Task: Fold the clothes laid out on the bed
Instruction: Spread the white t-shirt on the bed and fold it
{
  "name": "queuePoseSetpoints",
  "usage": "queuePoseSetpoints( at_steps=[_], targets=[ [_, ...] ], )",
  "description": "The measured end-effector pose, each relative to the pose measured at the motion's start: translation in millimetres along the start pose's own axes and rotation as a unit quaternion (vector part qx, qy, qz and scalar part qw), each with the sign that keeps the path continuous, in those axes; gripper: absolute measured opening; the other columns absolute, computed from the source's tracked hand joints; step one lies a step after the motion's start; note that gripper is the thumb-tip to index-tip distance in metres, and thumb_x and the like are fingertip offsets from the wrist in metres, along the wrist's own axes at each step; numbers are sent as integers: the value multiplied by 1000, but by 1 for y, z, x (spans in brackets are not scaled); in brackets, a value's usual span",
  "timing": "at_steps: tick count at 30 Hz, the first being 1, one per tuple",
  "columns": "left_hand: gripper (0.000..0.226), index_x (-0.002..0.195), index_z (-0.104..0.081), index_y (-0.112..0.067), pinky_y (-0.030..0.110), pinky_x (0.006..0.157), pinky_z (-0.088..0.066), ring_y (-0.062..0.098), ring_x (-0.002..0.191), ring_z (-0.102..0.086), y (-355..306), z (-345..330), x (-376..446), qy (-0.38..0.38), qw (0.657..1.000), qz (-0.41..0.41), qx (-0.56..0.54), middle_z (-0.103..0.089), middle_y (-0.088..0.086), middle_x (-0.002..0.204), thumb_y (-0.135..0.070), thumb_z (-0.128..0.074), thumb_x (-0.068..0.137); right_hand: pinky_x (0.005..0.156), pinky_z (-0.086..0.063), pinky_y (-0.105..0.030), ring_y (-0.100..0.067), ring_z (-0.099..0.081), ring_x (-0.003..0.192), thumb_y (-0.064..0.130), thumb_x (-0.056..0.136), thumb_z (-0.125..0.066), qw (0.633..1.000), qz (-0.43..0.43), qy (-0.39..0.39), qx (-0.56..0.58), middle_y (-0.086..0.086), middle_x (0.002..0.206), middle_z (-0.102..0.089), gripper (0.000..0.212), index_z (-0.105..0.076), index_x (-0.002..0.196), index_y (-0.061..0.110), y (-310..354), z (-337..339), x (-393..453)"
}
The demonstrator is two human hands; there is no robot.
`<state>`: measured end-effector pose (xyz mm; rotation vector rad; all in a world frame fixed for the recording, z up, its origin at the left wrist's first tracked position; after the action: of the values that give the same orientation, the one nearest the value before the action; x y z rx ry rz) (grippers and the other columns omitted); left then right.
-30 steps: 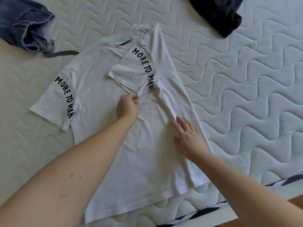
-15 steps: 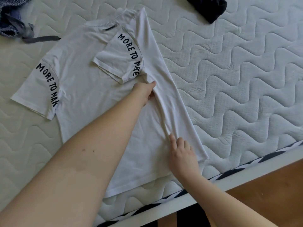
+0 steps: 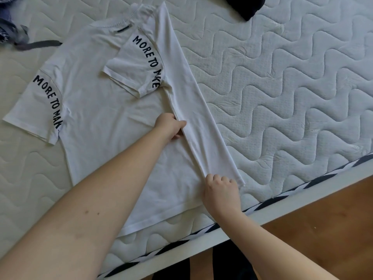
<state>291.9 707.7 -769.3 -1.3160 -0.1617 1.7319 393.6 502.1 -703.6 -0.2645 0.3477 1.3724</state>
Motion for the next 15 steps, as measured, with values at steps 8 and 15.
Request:
queuePoseSetpoints(
  at_steps=[8, 15],
  targets=[
    [12, 86, -63, -11, 25, 61, -57, 19, 75, -65, 49, -52, -62, 106, 991, 36, -74, -66, 8, 88, -3, -72, 84, 53, -27, -29, -18, -37, 47, 13, 63, -71, 1000, 12, 16, -10, 1, 52, -45, 23, -48, 62, 17, 2, -9, -7],
    [21, 95, -58, -5, 24, 65, -57, 16, 71, -65, 87, -75, -112, 132, 988, 31, -79, -69, 10, 81, 1, -74, 81, 48, -36, -34, -26, -48, 45, 6, 59, -79, 996, 33, -41, 67, -3, 50, -49, 26, -54, 60, 12, -15, 0, -23]
  ],
)
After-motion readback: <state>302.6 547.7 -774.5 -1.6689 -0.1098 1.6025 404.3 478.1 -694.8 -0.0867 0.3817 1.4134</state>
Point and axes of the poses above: each hand's wrist, its own x-axis towards the middle knuckle, its own z-axis out of the back of the hand, y = z × x, the point moved 10 cm from there along x, towards the middle knuckle
